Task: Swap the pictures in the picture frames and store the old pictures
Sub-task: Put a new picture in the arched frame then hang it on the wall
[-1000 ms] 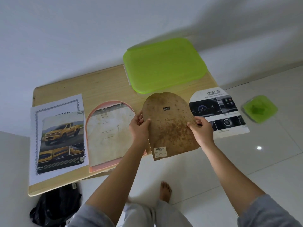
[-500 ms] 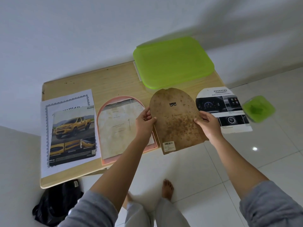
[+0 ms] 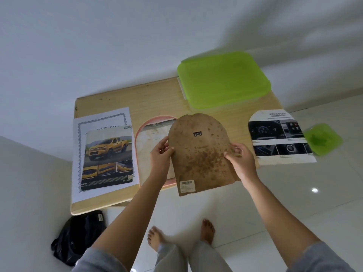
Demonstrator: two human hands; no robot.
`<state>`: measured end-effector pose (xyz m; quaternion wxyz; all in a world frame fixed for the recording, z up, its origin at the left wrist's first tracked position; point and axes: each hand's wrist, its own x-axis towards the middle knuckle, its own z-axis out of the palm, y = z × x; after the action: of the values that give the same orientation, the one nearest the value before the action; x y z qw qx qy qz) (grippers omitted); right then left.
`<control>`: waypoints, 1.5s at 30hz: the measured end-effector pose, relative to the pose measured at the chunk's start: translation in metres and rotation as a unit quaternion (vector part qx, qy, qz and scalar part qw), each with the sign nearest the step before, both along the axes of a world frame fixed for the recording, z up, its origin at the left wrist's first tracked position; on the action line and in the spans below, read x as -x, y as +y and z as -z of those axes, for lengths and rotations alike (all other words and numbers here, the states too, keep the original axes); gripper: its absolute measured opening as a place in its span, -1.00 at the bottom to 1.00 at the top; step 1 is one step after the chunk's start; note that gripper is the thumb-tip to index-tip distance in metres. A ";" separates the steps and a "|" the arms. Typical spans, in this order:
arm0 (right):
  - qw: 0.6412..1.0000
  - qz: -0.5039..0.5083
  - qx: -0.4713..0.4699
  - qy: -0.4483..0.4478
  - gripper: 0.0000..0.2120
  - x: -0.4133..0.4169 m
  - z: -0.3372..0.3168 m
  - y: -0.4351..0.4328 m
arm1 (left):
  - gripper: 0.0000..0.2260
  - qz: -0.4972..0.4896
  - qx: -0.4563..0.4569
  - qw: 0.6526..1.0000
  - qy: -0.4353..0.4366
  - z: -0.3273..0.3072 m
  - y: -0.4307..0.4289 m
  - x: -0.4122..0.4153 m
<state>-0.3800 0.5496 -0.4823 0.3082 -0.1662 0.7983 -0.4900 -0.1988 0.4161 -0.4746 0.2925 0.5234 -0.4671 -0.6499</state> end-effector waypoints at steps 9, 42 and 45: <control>0.986 -0.147 -0.027 0.077 -0.62 -0.069 0.012 -0.042 | -0.64 -0.097 0.014 0.987 -0.128 0.022 -0.020 -0.079; 0.853 -0.327 -0.251 0.321 -0.35 -0.069 0.019 -0.045 | -0.10 0.119 0.136 0.937 -0.300 0.046 -0.011 -0.088; 0.847 -0.336 -0.257 0.322 -0.32 -0.068 0.020 -0.046 | -0.08 0.115 0.139 0.936 -0.301 0.049 -0.012 -0.089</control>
<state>-0.3117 0.5040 -0.5026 0.2114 -0.4876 0.8455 -0.0524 -0.1093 0.4045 -0.5238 0.1311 0.5916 -0.6758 -0.4198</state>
